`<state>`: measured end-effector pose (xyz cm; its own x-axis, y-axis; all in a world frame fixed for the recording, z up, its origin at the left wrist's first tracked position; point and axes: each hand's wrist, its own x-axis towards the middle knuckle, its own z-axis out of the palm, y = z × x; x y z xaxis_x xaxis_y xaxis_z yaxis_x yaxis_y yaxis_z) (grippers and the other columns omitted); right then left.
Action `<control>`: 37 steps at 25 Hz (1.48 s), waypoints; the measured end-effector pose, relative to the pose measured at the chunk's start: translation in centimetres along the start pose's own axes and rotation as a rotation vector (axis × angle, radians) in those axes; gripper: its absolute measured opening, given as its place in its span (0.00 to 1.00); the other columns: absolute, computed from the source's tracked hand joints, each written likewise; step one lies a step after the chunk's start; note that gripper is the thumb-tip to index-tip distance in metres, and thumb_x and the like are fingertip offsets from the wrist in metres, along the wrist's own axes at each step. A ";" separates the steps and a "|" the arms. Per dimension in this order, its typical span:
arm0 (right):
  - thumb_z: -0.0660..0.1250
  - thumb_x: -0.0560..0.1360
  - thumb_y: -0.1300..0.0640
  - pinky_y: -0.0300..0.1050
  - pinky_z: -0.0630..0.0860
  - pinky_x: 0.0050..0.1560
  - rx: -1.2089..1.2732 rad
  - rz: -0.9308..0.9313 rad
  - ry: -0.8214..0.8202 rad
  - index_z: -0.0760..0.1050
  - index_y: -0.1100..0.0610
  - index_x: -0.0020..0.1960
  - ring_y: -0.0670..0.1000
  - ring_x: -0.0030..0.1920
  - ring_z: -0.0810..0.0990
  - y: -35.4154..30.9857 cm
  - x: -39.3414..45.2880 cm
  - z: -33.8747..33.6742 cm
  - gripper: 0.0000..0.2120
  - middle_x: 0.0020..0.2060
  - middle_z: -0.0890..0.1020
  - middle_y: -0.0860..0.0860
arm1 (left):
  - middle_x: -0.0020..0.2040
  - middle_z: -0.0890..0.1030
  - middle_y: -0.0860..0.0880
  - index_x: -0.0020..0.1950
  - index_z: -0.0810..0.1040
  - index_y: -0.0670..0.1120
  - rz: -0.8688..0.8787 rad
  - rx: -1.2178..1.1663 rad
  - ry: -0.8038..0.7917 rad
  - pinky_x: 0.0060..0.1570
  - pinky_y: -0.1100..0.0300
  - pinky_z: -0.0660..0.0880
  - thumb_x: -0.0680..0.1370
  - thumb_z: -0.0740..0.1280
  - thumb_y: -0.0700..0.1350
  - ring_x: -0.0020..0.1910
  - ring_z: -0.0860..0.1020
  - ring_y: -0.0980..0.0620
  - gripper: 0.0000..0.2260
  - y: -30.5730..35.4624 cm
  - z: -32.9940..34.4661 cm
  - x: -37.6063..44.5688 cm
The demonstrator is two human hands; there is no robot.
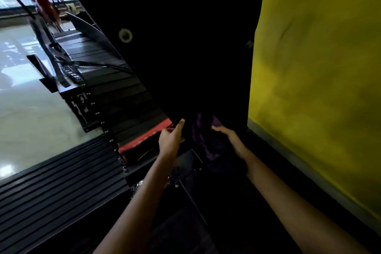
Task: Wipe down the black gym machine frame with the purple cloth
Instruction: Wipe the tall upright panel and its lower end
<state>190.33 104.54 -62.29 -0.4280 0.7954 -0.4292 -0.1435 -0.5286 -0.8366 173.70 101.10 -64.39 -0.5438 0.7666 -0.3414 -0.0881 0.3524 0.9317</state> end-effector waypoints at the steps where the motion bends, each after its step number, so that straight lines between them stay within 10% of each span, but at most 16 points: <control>1: 0.61 0.77 0.59 0.37 0.78 0.35 0.000 0.017 0.022 0.82 0.57 0.43 0.49 0.34 0.83 -0.6 -1.0 0.8 0.10 0.39 0.84 0.55 | 0.50 0.81 0.42 0.48 0.77 0.42 -0.086 -0.057 -0.079 0.49 0.54 0.75 0.73 0.68 0.61 0.45 0.80 0.48 0.21 1.1 0.3 -1.7; 4: 0.63 0.75 0.63 0.41 0.77 0.46 -0.115 -0.085 0.039 0.78 0.58 0.57 0.53 0.46 0.81 -3.8 -6.2 3.4 0.12 0.52 0.82 0.60 | 0.55 0.82 0.42 0.61 0.78 0.43 -0.197 -0.250 -0.393 0.59 0.48 0.76 0.69 0.71 0.63 0.53 0.81 0.44 0.29 5.1 0.9 -8.2; 9: 0.61 0.78 0.62 0.28 0.74 0.40 -0.243 -0.126 0.103 0.68 0.58 0.68 0.40 0.48 0.75 -13.2 -15.0 4.0 0.18 0.58 0.73 0.50 | 0.57 0.81 0.41 0.65 0.75 0.41 -0.247 -0.436 -0.377 0.59 0.45 0.76 0.64 0.78 0.54 0.56 0.81 0.43 0.33 12.9 0.5 -14.5; 14: 0.72 0.72 0.50 0.48 0.77 0.56 -0.259 -0.023 0.088 0.79 0.55 0.58 0.51 0.53 0.81 -22.9 -23.0 2.2 0.17 0.53 0.83 0.52 | 0.52 0.84 0.43 0.61 0.78 0.43 -0.278 -0.417 -0.472 0.49 0.54 0.80 0.73 0.72 0.49 0.51 0.82 0.46 0.19 23.3 3.5 -23.2; 22: 0.64 0.78 0.59 0.36 0.76 0.48 -0.447 -0.347 0.158 0.76 0.59 0.58 0.44 0.46 0.80 -36.1 -32.4 1.8 0.10 0.49 0.80 0.51 | 0.50 0.80 0.50 0.56 0.75 0.47 0.114 -0.351 -0.385 0.44 0.66 0.77 0.78 0.66 0.42 0.46 0.80 0.56 0.07 36.4 6.2 -30.1; 28: 0.64 0.79 0.55 0.50 0.75 0.56 -0.485 -0.499 0.187 0.78 0.61 0.56 0.51 0.52 0.78 -40.7 -34.1 1.8 0.11 0.55 0.81 0.58 | 0.62 0.76 0.45 0.68 0.71 0.40 0.291 -0.312 -0.181 0.60 0.54 0.74 0.79 0.64 0.51 0.60 0.76 0.47 0.21 40.7 8.2 -32.3; 32: 0.65 0.78 0.54 0.50 0.75 0.51 -0.425 -0.542 0.225 0.78 0.61 0.53 0.52 0.50 0.79 -42.3 -33.1 1.6 0.10 0.50 0.81 0.56 | 0.57 0.76 0.45 0.58 0.68 0.45 0.141 -0.536 -0.037 0.53 0.55 0.75 0.80 0.61 0.55 0.55 0.77 0.48 0.15 41.0 9.8 -31.3; 37: 0.64 0.78 0.55 0.44 0.73 0.44 -0.445 -0.552 0.189 0.78 0.64 0.54 0.50 0.45 0.79 -44.7 -29.6 -0.5 0.12 0.46 0.81 0.54 | 0.49 0.78 0.49 0.50 0.75 0.46 -0.040 -0.370 -0.344 0.39 0.59 0.71 0.80 0.53 0.62 0.46 0.76 0.51 0.21 41.0 13.5 -29.8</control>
<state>209.86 104.81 -12.41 -0.2311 0.9699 0.0769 0.0992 0.1021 -0.9898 197.61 99.94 -17.72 -0.2328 0.9108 -0.3409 -0.4273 0.2191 0.8772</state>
